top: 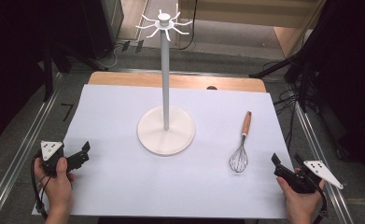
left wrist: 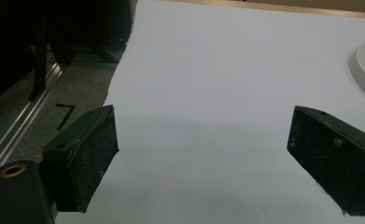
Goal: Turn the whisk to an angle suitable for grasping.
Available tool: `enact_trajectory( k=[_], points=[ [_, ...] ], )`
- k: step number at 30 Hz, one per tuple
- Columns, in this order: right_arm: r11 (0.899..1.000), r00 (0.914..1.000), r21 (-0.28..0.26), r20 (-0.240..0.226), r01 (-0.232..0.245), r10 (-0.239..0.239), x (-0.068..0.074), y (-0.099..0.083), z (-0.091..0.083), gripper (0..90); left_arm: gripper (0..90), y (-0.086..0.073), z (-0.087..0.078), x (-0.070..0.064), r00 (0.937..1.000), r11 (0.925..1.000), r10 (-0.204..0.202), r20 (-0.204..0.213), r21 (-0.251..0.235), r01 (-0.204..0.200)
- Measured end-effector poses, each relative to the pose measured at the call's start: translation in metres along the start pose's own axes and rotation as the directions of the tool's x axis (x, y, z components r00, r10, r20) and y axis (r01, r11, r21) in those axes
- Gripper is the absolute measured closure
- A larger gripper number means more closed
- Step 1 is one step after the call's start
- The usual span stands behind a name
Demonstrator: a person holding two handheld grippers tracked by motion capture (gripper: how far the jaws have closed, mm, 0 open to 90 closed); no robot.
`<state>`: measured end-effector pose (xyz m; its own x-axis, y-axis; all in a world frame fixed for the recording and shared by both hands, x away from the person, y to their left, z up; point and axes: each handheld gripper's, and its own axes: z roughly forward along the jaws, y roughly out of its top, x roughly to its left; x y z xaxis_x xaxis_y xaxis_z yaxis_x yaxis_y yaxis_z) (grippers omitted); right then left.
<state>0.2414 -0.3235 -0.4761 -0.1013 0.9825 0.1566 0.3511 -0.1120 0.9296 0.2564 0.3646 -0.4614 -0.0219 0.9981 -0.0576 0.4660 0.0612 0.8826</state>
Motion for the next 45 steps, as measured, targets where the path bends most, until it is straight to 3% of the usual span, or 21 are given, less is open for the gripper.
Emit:
enact_trajectory(
  k=[4,7,10,16,18,20,21,25,26,27,29,30,31,36,37,38,39,40,41,44,45],
  points=[
    [1.0,0.9996,0.022,0.027,0.005,-0.006,0.003,0.001,0.0,45.8,9.4,0.0,0.0,0.0,1.0,1.0,0.0,-0.003,0.0,0.0],
    [1.0,0.9993,0.024,0.038,0.006,-0.007,0.007,0.002,-0.003,54.7,9.3,0.0,0.0,-0.001,1.0,1.0,0.002,-0.01,-0.005,-0.002],
    [0.998,0.9987,0.022,0.009,-0.051,0.051,0.01,0.011,-0.003,68.8,9.4,-0.001,-0.001,-0.002,0.9999,0.9999,0.008,-0.014,-0.015,-0.009],
    [0.981,0.9991,0.193,0.03,-0.035,0.03,0.016,0.024,0.008,90.0,9.3,-0.001,-0.002,-0.003,0.9993,0.9994,0.022,-0.031,-0.027,-0.022],
    [0.954,0.9995,0.299,-0.004,-0.029,0.031,0.018,0.028,0.017,90.0,9.3,-0.001,-0.002,-0.003,0.9993,0.9994,0.022,-0.031,-0.027,-0.022],
    [0.935,0.9993,0.354,-0.019,-0.023,0.031,0.02,0.031,0.026,90.0,9.3,-0.001,-0.002,-0.003,0.9995,0.9994,0.019,-0.026,-0.027,-0.02],
    [0.935,0.9993,0.354,-0.019,-0.023,0.031,0.02,0.031,0.026,90.0,9.3,-0.001,-0.002,-0.003,0.9995,0.9994,0.019,-0.026,-0.027,-0.02],
    [0.89,0.9986,0.453,0.001,-0.048,0.053,0.022,0.041,0.044,90.0,9.3,-0.001,-0.002,-0.003,0.9994,0.9993,0.023,-0.028,-0.028,-0.023],
    [0.859,0.9984,0.509,0.007,-0.051,0.055,0.024,0.047,0.055,90.0,9.3,-0.001,-0.002,-0.003,0.9994,0.9993,0.023,-0.027,-0.028,-0.024],
    [0.859,0.9984,0.509,0.007,-0.051,0.055,0.024,0.047,0.055,90.0,9.3,-0.001,-0.002,-0.003,0.9993,0.9993,0.025,-0.027,-0.026,-0.025],
    [0.828,0.9989,0.559,0.018,-0.046,0.043,0.025,0.052,0.064,90.0,9.3,-0.001,-0.002,-0.003,0.9994,0.9993,0.025,-0.025,-0.027,-0.026],
    [0.802,0.9984,0.595,0.023,-0.056,0.052,0.026,0.056,0.074,90.0,9.3,-0.001,-0.002,-0.003,0.9993,0.9993,0.025,-0.027,-0.027,-0.025],
    [0.802,0.9984,0.595,0.023,-0.056,0.052,0.026,0.056,0.074,90.0,9.3,-0.001,-0.002,-0.003,0.9993,0.9993,0.026,-0.027,-0.026,-0.027],
    [0.722,0.9965,0.687,0.065,-0.082,0.052,0.023,0.066,0.095,90.0,9.3,-0.001,-0.002,-0.003,0.9995,0.9994,0.022,-0.023,-0.024,-0.023],
    [0.703,0.9954,0.705,0.079,-0.094,0.054,0.024,0.068,0.099,90.0,9.3,-0.001,-0.002,-0.003,0.9995,0.9995,0.022,-0.023,-0.024,-0.023],
    [0.667,0.9938,0.737,0.094,-0.109,0.059,0.026,0.072,0.108,90.0,9.3,-0.001,-0.001,-0.003,0.9995,0.9995,0.022,-0.025,-0.023,-0.023],
    [0.667,0.9938,0.737,0.094,-0.109,0.059,0.026,0.072,0.108,90.0,9.3,-0.001,-0.001,-0.003,0.9995,0.9995,0.022,-0.025,-0.023,-0.023],
    [0.645,0.9931,0.756,0.108,-0.112,0.045,0.03,0.076,0.115,90.0,9.3,-0.001,-0.001,-0.003,0.9995,0.9995,0.022,-0.024,-0.021,-0.023],
    [0.645,0.9931,0.756,0.108,-0.112,0.045,0.03,0.076,0.115,90.0,9.3,-0.001,-0.002,-0.002,0.9995,0.9995,0.021,-0.025,-0.021,-0.022],
    [0.612,0.9908,0.781,0.13,-0.125,0.036,0.034,0.083,0.132,90.0,9.3,-0.001,-0.002,-0.002,0.9996,0.9996,0.017,-0.024,-0.02,-0.018],
    [0.612,0.9908,0.781,0.13,-0.125,0.036,0.034,0.083,0.132,90.0,9.3,-0.001,-0.002,-0.002,0.9996,0.9996,0.018,-0.021,-0.02,-0.018]
  ],
)
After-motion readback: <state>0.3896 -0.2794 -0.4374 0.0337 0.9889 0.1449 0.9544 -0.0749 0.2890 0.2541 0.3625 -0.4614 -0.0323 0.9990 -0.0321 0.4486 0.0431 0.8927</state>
